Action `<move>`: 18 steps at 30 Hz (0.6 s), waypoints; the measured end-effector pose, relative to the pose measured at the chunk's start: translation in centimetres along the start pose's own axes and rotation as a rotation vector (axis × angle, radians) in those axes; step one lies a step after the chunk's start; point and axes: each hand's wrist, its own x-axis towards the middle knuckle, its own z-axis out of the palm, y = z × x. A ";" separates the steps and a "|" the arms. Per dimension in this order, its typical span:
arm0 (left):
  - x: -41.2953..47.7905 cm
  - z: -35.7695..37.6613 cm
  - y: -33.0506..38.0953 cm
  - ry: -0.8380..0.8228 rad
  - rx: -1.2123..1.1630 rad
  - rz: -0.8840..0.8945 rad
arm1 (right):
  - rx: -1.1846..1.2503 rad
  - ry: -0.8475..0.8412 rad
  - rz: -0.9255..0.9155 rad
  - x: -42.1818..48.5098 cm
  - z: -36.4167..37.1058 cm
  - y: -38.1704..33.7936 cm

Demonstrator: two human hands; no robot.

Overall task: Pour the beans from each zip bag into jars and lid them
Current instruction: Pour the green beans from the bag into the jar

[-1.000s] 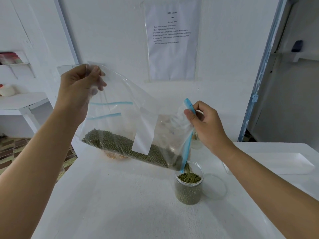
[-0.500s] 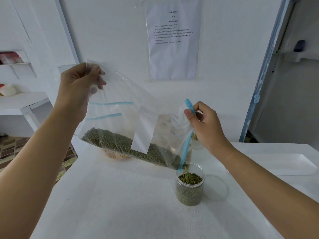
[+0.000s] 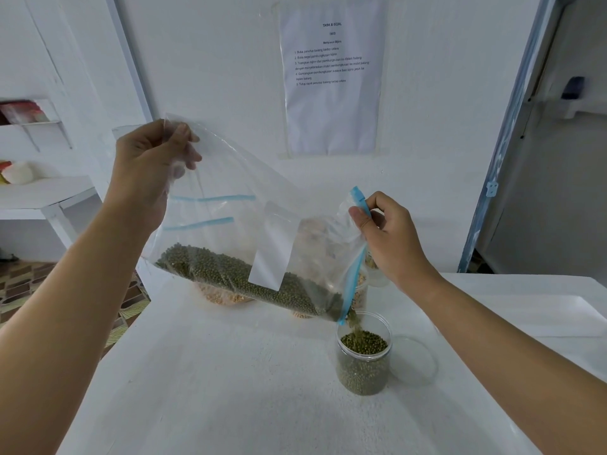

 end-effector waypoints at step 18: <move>-0.1 2.5 -0.4 -0.043 -0.014 -0.026 | -0.024 0.015 0.007 -0.1 -2.4 1.3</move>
